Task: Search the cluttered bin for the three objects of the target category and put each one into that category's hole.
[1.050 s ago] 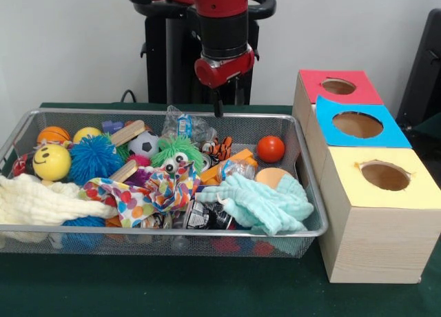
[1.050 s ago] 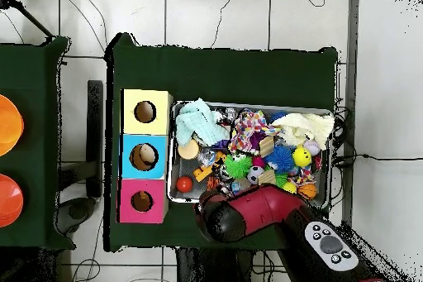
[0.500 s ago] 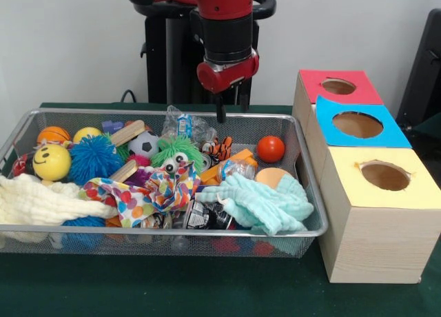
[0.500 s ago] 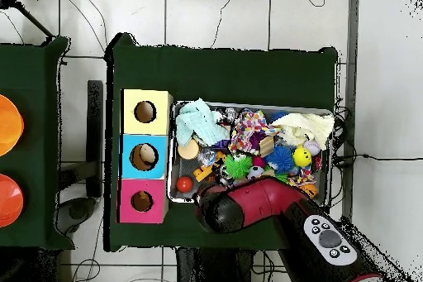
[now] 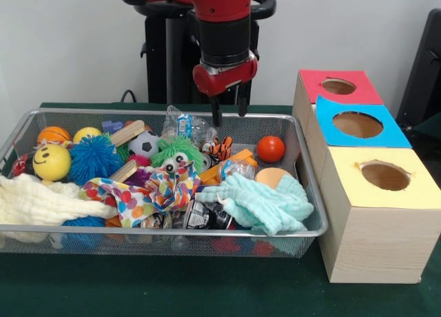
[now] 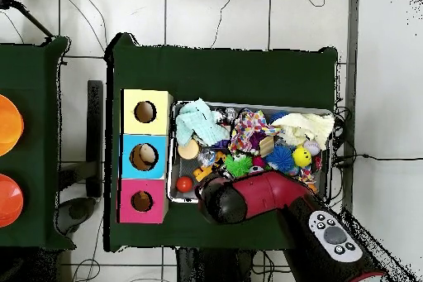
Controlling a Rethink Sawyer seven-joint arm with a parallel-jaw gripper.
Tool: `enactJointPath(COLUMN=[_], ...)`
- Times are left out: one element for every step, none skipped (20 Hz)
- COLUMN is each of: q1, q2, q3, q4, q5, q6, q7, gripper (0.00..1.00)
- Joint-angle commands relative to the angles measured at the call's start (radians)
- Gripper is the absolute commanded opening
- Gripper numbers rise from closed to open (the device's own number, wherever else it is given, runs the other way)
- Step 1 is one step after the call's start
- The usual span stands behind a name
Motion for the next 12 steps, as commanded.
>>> enactJointPath(q1=[-0.030,-0.031,-0.032,-0.031,-0.031,-0.031,-0.029,-0.027,-0.025,-0.024,-0.023,-0.020], q2=[0.017,0.018,0.019,0.018,0.017,0.016,0.015,0.014,0.014,0.014,0.015,0.016], q3=[0.037,0.036,0.035,0.034,0.033,0.031,0.029,0.026,0.022,0.019,0.016,0.013], q4=[-0.109,-0.106,-0.104,-0.101,-0.097,-0.094,-0.089,-0.085,-0.079,-0.073,-0.067,-0.063], q5=[0.024,0.020,0.016,0.012,0.010,0.007,0.002,-0.003,-0.010,-0.017,-0.022,-0.027], q6=[0.102,0.096,0.091,0.086,0.083,0.079,0.073,0.068,0.059,0.048,0.038,0.028], q7=[-0.021,-0.021,-0.021,-0.019,-0.018,-0.016,-0.014,-0.012,-0.008,-0.005,0.000,0.006], gripper=[1.00,1.00,1.00,1.00,1.00,1.00,1.00,1.00,1.00,1.00,1.00,1.00])
